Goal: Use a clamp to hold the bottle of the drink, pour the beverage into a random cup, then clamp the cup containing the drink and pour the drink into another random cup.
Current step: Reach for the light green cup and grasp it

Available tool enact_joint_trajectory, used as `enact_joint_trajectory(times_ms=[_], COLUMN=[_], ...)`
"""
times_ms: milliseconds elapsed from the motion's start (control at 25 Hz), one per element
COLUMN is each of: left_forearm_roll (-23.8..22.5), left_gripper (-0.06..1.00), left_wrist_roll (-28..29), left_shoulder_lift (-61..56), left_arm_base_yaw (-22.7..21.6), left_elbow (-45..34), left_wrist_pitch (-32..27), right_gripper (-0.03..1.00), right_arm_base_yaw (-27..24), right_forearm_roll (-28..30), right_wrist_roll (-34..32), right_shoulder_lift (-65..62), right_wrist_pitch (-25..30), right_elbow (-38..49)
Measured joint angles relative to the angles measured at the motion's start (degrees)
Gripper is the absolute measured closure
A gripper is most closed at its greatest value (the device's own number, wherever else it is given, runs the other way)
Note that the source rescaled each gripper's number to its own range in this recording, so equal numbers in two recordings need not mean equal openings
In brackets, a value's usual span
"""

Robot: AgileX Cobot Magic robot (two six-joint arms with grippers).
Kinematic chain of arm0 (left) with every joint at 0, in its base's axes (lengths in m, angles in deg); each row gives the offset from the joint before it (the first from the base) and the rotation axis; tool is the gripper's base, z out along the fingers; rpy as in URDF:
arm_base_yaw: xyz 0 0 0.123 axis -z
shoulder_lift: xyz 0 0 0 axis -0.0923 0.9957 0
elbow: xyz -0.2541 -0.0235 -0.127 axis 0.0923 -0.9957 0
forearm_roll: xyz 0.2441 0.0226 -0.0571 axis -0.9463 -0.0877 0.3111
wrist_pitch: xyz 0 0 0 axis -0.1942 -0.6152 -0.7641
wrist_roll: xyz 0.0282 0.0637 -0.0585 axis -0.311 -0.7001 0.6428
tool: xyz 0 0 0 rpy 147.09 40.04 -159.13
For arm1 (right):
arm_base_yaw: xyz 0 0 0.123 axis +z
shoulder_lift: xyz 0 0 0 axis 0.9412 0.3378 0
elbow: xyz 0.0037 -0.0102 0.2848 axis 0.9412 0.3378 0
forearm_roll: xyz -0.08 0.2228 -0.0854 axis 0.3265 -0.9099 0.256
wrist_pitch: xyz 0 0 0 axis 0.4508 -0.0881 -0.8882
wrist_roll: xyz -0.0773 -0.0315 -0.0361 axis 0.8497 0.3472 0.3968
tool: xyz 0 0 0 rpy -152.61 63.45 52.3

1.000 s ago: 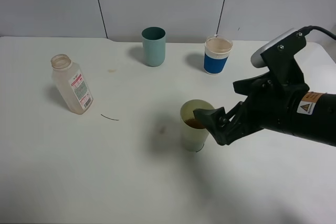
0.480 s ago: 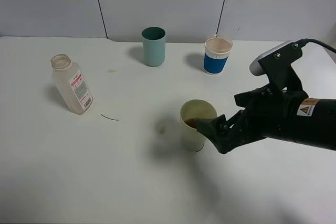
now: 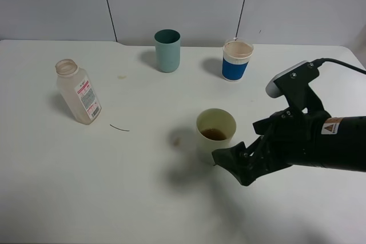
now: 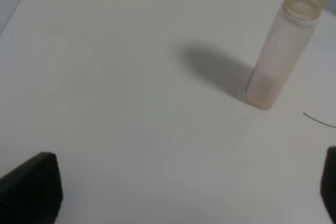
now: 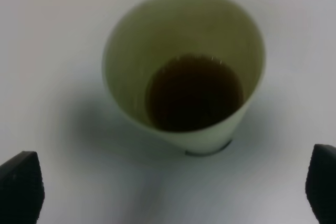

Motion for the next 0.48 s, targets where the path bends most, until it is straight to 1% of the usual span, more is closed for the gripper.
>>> enact_joint_trajectory(times_ms=[160,280,480], left_forearm_roll=[0.0,0.0,0.0], left_gripper=[-0.05,-0.05,-0.05], left_wrist_roll=[0.0,0.0,0.0], left_shoulder_lift=[0.0,0.0,0.0], left_arm_base_yaw=[0.0,0.0,0.0], left_elbow=[0.0,0.0,0.0], left_wrist_pitch=[0.0,0.0,0.0], right_gripper=[-0.03,-0.03,-0.03], right_arm_base_yaw=[0.0,0.0,0.0], right_forearm_roll=[0.73,2.04,5.79], right_wrist_roll=[0.0,-0.5,-3.37], right_shoulder_lift=[4.69,9.1,15.66], right_wrist_pitch=[0.26,-0.58,-7.46], right_elbow=[0.11,0.81,0.86])
